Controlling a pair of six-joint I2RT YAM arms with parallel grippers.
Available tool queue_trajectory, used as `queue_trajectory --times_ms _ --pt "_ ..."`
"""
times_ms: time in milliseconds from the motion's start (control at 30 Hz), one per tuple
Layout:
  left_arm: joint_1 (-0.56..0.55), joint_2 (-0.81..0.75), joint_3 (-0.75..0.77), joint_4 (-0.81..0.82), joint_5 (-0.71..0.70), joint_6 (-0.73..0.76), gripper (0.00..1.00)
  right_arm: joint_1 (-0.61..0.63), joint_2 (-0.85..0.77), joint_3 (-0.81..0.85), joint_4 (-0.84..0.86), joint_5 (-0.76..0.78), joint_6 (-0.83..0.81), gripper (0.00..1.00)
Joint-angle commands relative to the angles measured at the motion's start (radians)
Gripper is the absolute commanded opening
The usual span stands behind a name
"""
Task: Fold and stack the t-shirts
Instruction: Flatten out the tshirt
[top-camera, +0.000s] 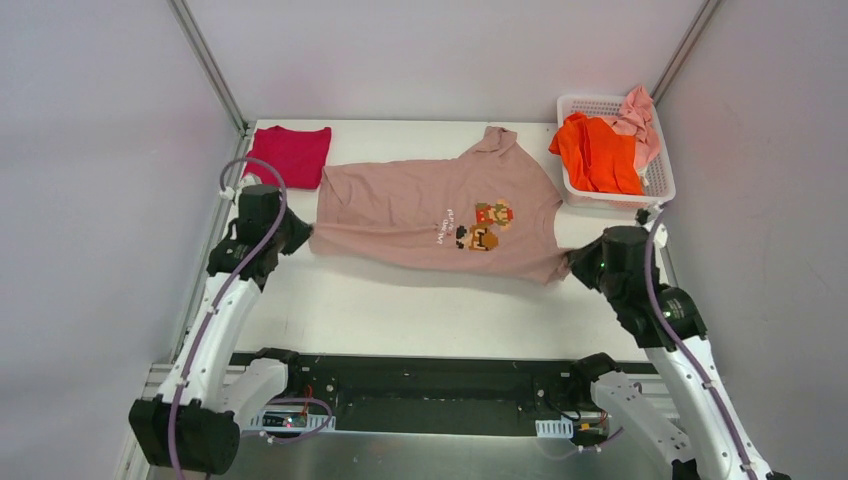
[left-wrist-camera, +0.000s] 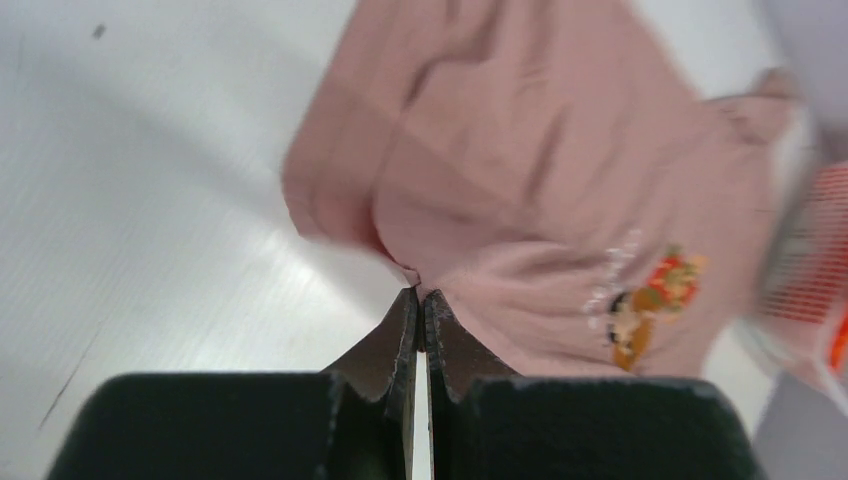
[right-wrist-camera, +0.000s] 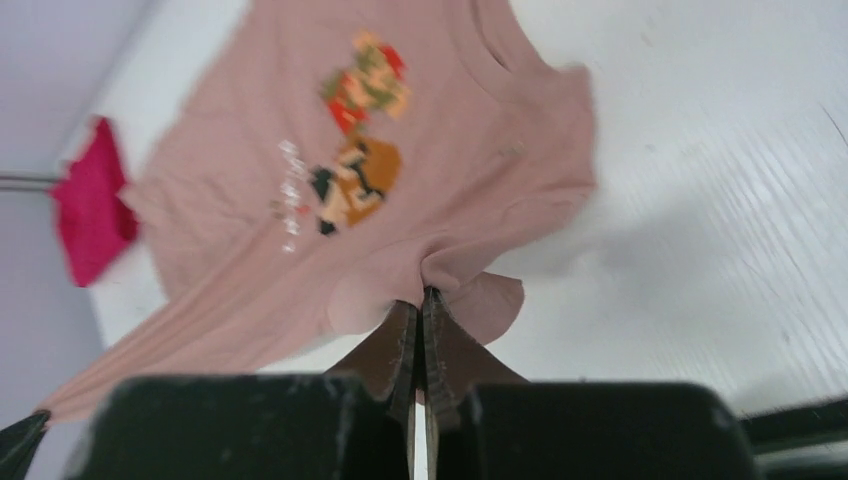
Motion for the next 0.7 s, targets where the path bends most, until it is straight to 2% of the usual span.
queue_trajectory --times_ms 0,133,367,667 --pt "-0.018 -0.106 0.185 0.024 0.012 0.042 0.00 -0.007 0.014 0.236 0.147 0.097 -0.071 0.00" --pt "-0.017 -0.152 0.332 0.008 -0.004 0.060 0.00 -0.007 0.060 0.446 0.155 0.166 -0.162 0.00" --pt "-0.017 -0.150 0.631 -0.065 -0.015 0.107 0.00 -0.006 0.142 0.776 0.184 0.107 -0.308 0.00" --pt "-0.017 -0.139 0.984 -0.157 0.033 0.165 0.00 -0.007 0.273 1.218 0.156 -0.121 -0.438 0.00"
